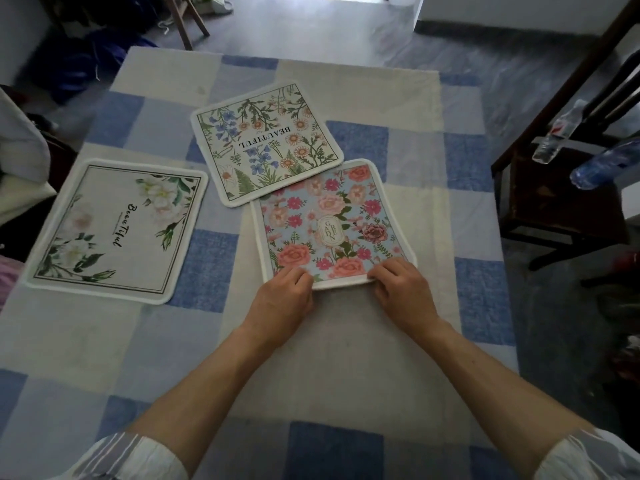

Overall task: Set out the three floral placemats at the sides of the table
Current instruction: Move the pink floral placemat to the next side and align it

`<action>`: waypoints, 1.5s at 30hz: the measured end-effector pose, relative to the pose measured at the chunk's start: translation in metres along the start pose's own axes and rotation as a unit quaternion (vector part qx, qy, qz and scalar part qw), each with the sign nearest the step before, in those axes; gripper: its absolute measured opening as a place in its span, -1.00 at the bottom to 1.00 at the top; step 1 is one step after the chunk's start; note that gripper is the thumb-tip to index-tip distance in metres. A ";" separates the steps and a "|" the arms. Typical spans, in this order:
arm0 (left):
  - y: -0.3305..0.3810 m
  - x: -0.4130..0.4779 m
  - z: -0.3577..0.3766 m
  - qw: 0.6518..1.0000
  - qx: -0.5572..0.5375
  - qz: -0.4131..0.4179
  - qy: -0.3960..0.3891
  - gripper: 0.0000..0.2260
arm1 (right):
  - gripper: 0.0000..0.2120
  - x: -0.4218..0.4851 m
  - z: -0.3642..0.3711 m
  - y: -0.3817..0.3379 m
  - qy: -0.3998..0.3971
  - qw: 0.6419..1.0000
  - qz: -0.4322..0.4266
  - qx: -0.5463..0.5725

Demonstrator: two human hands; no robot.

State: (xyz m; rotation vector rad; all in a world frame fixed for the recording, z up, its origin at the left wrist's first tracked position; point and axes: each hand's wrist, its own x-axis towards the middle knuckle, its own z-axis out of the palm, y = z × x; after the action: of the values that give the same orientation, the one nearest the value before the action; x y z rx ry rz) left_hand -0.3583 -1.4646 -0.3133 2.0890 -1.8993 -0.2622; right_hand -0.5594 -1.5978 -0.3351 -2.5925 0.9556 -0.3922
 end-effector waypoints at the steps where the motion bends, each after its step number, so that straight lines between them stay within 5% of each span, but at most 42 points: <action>1: -0.001 -0.004 -0.004 1.000 -0.001 0.001 0.006 -0.95 | -0.90 -0.002 -0.002 -0.005 0.002 1.000 0.002 0.005; 19: -0.029 -0.127 -0.038 0.996 0.079 0.043 0.010 -0.92 | -0.94 -0.106 0.005 -0.125 0.028 0.998 0.055 0.034; 33: -0.003 -0.246 -0.065 0.982 0.176 0.056 -0.049 -0.80 | -0.91 -0.198 0.023 -0.187 0.043 0.996 0.010 0.083; 45: -0.004 -0.297 -0.024 0.991 0.109 0.056 -0.063 -0.82 | -0.96 -0.237 0.033 -0.198 0.017 0.997 0.062 0.046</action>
State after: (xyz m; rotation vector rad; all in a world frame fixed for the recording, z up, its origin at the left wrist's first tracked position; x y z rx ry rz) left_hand -0.3787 -1.1669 -0.3126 2.1364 -2.1994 -0.1708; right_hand -0.6089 -1.2914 -0.3153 -2.4365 1.0762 -0.4383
